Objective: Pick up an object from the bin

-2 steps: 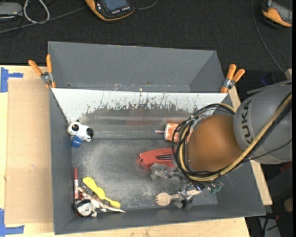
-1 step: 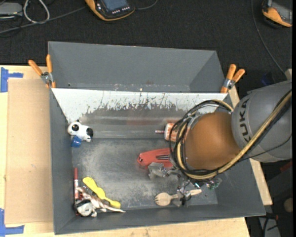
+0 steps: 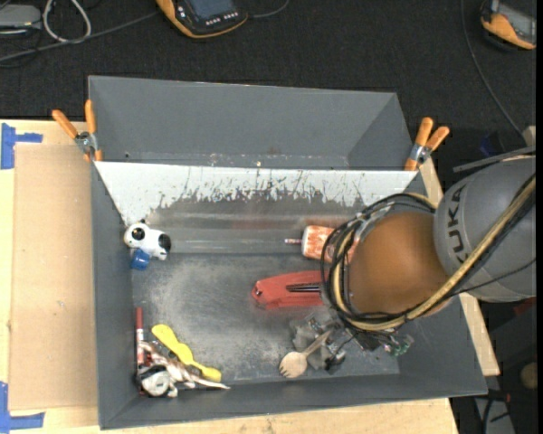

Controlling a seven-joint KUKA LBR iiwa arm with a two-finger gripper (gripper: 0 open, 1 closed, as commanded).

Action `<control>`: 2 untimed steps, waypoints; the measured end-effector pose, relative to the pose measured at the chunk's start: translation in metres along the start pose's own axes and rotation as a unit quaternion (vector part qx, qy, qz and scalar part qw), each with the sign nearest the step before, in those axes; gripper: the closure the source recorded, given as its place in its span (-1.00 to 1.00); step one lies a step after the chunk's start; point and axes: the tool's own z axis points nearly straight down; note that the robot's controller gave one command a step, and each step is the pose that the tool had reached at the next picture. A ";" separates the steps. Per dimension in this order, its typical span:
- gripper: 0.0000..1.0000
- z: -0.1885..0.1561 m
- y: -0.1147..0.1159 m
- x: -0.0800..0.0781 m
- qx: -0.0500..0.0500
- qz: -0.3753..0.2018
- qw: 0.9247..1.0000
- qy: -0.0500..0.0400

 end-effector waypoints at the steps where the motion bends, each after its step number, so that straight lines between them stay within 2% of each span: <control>1: 1.00 0.000 0.000 0.000 0.000 0.000 1.000 0.000; 2: 1.00 -0.012 0.008 0.001 -0.001 0.003 1.000 0.000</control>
Offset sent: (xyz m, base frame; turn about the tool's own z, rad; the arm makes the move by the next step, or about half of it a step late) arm -0.0052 0.0056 0.0122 0.0069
